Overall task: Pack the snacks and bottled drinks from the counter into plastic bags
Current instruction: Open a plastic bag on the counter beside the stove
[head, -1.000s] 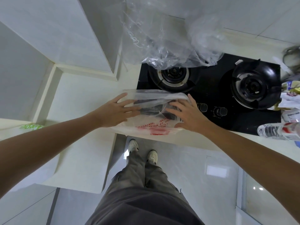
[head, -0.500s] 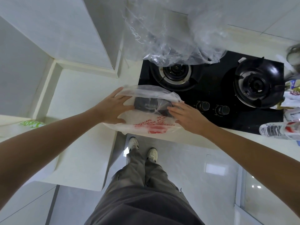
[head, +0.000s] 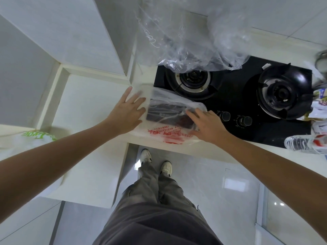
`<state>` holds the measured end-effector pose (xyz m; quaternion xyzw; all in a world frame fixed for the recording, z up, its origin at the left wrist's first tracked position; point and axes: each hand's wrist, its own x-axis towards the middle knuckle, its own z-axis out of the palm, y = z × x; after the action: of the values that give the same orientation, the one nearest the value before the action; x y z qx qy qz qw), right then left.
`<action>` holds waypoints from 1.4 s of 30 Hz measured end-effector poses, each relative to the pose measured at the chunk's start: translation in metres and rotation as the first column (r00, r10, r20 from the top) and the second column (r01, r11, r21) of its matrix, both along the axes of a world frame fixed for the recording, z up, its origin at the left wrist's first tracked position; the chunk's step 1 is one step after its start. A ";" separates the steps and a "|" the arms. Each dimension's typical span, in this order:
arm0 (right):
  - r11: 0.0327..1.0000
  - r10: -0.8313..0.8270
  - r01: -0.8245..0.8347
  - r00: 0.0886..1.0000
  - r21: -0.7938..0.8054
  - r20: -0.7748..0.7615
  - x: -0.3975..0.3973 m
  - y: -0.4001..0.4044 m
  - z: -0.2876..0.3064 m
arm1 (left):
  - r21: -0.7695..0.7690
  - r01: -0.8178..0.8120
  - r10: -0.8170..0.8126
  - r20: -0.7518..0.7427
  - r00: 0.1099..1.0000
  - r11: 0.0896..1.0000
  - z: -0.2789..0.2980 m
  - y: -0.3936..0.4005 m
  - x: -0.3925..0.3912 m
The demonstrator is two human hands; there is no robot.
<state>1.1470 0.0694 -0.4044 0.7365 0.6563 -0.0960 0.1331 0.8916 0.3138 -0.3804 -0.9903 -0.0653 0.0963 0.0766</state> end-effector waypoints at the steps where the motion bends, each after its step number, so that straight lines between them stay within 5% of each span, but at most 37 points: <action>1: 1.000 -0.008 0.008 1.000 -0.013 0.008 0.000 0.000 0.000 | -0.025 0.039 -0.037 0.072 0.997 0.999 0.000 -0.004 -0.001; 4: 0.998 -0.036 0.038 0.999 -0.048 0.041 -0.002 0.003 -0.001 | -0.035 0.057 -0.051 0.145 0.988 0.998 0.000 -0.018 -0.009; 11: 0.997 0.079 -0.079 0.991 -0.005 0.110 -0.009 0.000 0.006 | -0.067 -0.229 0.222 -0.101 0.970 0.971 -0.010 -0.042 -0.006; 16: 0.987 0.161 -0.161 0.987 0.007 0.022 0.001 0.001 0.004 | -0.097 -0.283 0.252 -0.246 0.936 0.954 -0.019 -0.034 -0.002; 30: 0.980 -0.092 0.077 0.993 -0.184 -0.075 -0.012 -0.001 0.002 | -0.128 -0.414 0.341 -0.382 0.859 0.901 -0.002 -0.027 0.006; 42: 0.985 -0.107 0.131 0.974 0.109 -0.198 -0.028 -0.008 0.042 | -0.147 -0.134 0.133 -0.016 0.991 0.980 0.044 -0.029 -0.009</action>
<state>1.1187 0.0615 -0.3620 0.7686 0.6252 -0.1341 0.0186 0.8822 0.2846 -0.3363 -0.9863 -0.1238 0.1087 -0.0033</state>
